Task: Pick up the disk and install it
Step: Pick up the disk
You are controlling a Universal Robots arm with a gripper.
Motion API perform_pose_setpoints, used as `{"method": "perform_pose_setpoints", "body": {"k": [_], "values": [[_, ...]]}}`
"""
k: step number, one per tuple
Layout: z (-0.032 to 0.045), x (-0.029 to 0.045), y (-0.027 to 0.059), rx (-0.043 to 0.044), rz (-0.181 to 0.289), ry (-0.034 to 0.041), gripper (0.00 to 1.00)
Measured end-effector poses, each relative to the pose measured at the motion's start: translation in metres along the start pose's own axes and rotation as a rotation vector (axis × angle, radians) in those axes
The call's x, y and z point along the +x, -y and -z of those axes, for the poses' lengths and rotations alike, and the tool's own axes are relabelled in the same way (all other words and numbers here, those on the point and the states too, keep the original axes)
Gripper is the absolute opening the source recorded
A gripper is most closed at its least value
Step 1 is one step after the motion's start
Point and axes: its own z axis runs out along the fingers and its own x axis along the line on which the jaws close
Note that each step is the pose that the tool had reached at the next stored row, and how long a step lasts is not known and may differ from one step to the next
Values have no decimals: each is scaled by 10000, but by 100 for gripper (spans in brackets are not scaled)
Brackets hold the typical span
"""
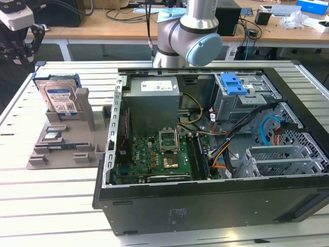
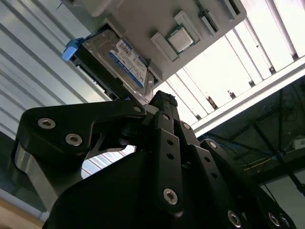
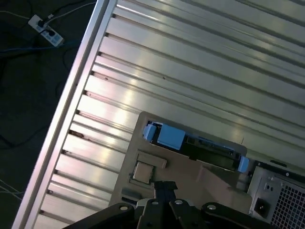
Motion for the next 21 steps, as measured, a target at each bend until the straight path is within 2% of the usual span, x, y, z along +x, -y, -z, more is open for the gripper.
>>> {"method": "perform_pose_setpoints", "body": {"k": [3,8,13,21], "values": [[0,0,0,-11,418,-12,11],[0,0,0,-35,1460,-45,11],[0,0,0,-52,2119,-65,11],[0,0,0,-71,2928,-90,11]]}}
